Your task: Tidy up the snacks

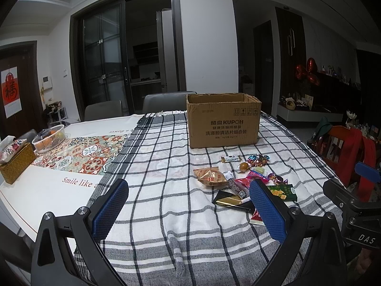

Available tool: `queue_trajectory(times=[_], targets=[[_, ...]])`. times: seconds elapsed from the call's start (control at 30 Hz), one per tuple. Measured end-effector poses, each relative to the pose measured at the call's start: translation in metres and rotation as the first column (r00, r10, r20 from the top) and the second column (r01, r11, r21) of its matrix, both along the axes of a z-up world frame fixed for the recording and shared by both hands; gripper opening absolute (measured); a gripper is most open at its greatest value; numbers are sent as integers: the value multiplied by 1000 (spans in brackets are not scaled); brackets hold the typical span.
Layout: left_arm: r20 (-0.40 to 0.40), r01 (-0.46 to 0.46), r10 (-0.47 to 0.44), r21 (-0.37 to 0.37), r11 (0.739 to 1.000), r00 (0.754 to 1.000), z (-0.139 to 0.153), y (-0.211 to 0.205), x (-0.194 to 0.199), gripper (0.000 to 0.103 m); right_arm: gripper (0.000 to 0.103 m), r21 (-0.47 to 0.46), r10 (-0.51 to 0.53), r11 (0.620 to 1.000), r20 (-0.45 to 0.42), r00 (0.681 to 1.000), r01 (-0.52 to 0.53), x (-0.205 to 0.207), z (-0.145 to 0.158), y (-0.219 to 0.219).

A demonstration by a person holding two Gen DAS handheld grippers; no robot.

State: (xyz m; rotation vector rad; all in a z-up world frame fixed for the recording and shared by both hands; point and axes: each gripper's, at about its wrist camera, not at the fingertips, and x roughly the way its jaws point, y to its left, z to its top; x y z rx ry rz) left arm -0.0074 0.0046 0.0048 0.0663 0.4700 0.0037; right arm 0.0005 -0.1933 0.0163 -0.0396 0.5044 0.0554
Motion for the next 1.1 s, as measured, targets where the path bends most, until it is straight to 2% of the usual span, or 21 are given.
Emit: queue_trajectory(times=[0.83, 0.97, 1.1], targets=[[-3, 7, -7, -2, 1000, 1000, -1, 0, 2, 103, 100, 1, 1, 1000, -5, 1000, -1, 1, -1, 0], [-14, 29, -29, 3, 1000, 999, -2, -4, 8, 103, 100, 15, -1, 1000, -21, 1000, 1, 5, -7, -4], [-33, 95, -94, 27, 995, 995, -4, -16, 19, 101, 100, 14, -1, 1000, -43, 999, 1, 17, -15, -10]])
